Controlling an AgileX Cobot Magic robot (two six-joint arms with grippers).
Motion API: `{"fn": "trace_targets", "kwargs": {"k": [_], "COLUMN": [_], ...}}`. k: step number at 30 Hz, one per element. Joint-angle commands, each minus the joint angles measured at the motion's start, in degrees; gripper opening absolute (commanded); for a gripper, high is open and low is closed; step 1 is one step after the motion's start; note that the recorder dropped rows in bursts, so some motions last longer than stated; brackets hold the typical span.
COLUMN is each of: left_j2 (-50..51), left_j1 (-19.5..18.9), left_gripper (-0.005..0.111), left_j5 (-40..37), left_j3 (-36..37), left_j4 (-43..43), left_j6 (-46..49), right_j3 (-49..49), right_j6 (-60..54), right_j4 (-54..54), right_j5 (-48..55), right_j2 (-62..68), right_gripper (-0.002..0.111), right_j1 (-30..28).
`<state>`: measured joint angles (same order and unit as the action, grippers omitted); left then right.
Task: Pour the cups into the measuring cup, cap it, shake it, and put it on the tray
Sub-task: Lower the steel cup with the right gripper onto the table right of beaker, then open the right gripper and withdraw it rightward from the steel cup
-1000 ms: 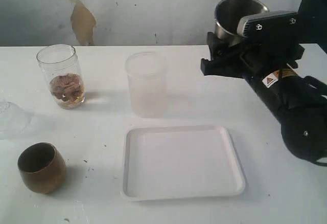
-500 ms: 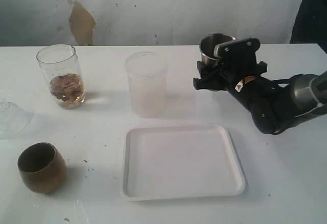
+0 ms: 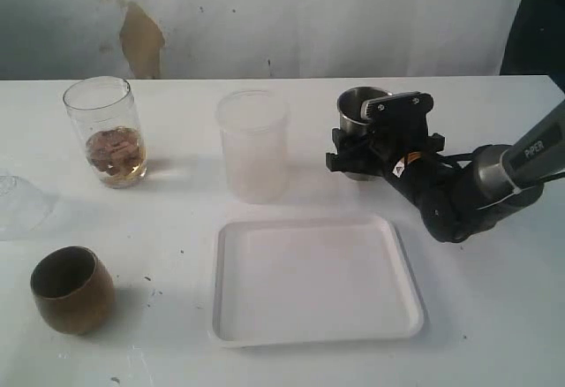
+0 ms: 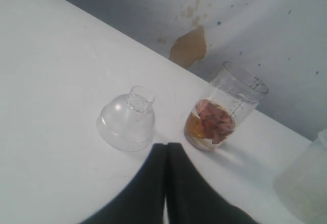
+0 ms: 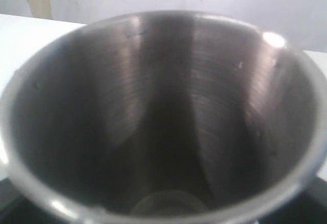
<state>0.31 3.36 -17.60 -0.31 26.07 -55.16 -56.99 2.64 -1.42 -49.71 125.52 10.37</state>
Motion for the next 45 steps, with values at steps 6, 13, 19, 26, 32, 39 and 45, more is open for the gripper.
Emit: {"fn": "trace_targets", "kwargs": {"k": [6,13,19,26,32,39,45], "left_j2": [-0.3,-0.3,-0.3,-0.3,-0.3,-0.3,-0.3], "left_j1": [0.2,0.2,0.2,0.2,0.2,0.2,0.2], "left_gripper": [0.0,0.0,0.0,0.0,0.0,0.0,0.0], "left_j5": [0.5,0.5,0.5,0.5,0.5,0.5,0.5], "left_j3": [0.3,0.3,0.3,0.3,0.3,0.3,0.3], "left_j4": [0.2,0.2,0.2,0.2,0.2,0.2,0.2], "left_j6": [0.1,0.1,0.1,0.1,0.1,0.1,0.1], "right_j3": [-0.2,-0.2,-0.1,7.9,15.1,29.0,44.8], "right_j6": [0.5,0.5,0.6,0.6,2.0,2.5,2.5], "right_j4": [0.4,1.8,1.4,1.4,1.4,1.4,1.4], "right_j5": [2.5,11.6,23.0,24.8,28.9,33.6,31.2], "right_j2": [-1.6,-6.1,-10.0,-17.4,-25.3,-41.4,-63.4], "right_gripper": [0.081,0.088,0.088,0.088,0.058,0.0,0.0], "right_j1": [-0.1,-0.1,-0.1,-0.1,-0.1,-0.1,-0.1]}}
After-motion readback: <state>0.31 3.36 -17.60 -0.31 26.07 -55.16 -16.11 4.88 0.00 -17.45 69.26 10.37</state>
